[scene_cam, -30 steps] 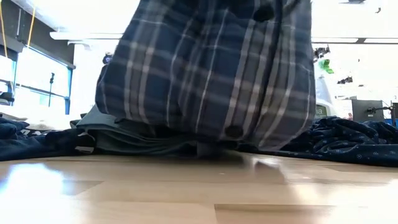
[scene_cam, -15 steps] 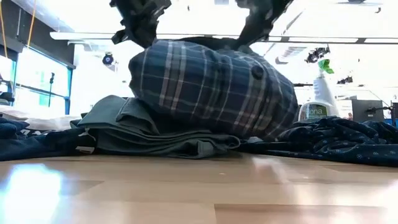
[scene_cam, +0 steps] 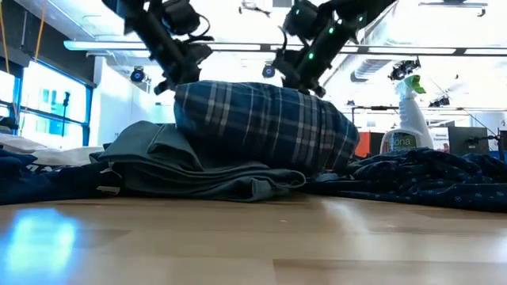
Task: Fold Laundry from Bin
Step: Fold the checkered blue polo
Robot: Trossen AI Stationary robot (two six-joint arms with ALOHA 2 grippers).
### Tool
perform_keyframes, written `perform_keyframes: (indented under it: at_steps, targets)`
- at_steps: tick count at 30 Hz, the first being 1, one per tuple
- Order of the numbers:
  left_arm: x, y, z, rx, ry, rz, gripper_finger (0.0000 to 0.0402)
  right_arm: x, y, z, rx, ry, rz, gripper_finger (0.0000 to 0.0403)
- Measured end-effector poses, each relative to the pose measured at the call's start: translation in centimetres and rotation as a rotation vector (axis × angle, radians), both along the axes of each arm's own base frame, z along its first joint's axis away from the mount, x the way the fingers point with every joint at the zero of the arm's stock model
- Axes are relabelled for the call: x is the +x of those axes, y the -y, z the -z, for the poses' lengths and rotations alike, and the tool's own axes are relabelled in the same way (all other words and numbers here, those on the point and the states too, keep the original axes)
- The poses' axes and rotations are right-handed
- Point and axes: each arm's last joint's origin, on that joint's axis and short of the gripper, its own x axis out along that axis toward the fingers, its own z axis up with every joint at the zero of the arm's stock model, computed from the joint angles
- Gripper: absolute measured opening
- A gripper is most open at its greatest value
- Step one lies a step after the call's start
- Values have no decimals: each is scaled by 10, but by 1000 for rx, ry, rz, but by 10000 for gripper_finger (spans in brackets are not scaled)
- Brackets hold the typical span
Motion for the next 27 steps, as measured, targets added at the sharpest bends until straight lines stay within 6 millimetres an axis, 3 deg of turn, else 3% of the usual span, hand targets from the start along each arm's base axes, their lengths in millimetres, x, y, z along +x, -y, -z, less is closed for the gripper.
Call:
perform_keyframes:
  at_steps: [8,15,21,27]
  targets:
    - [-9,-44,13,82,12,-41,0,4,15,23,-30,-64,159,0]
    - [1,-56,41,18,-37,-26,5,9,18,39,-23,-110,166,0]
    - [-5,-59,38,-44,9,-80,65,9,21,36,-16,-128,145,13]
    - [-22,-70,16,-115,-1,-145,138,-2,37,11,110,-180,39,96]
